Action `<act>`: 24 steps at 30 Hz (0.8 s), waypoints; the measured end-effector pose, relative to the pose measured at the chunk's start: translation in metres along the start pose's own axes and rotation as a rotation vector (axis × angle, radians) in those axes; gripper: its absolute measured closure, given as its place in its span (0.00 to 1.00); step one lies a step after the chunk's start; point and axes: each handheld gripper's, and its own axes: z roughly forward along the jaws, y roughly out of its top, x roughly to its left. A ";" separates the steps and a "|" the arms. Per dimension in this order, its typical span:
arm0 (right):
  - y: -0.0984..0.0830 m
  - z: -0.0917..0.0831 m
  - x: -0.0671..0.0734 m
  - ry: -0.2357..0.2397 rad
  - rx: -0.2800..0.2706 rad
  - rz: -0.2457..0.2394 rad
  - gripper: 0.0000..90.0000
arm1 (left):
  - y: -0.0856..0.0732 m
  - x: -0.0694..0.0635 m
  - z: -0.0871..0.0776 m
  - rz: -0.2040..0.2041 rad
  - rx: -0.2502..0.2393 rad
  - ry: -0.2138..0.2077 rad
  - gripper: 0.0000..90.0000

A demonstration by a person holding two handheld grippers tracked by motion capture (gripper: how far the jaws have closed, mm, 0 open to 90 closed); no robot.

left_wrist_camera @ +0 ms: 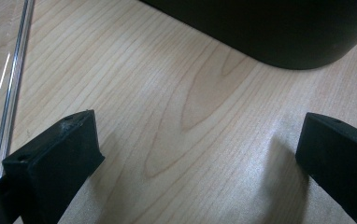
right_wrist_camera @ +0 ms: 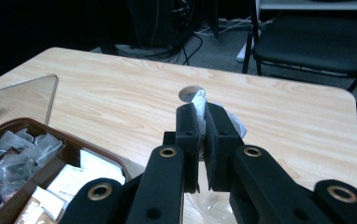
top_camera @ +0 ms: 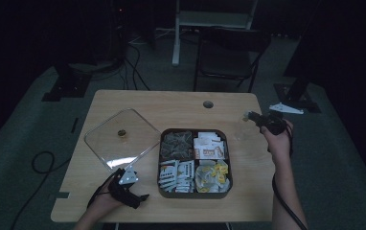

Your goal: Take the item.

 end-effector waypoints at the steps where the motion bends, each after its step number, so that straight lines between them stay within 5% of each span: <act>1: -0.002 0.002 -0.001 -0.002 0.004 0.004 0.95 | 0.000 0.000 0.000 0.000 0.000 0.000 0.00; 16: -0.022 0.020 -0.011 -0.021 0.069 0.043 0.89 | 0.000 0.000 0.000 0.000 0.000 0.000 0.00; 24: -0.021 0.014 -0.011 -0.034 0.027 0.056 0.74 | 0.000 0.000 0.000 0.000 0.000 0.000 0.00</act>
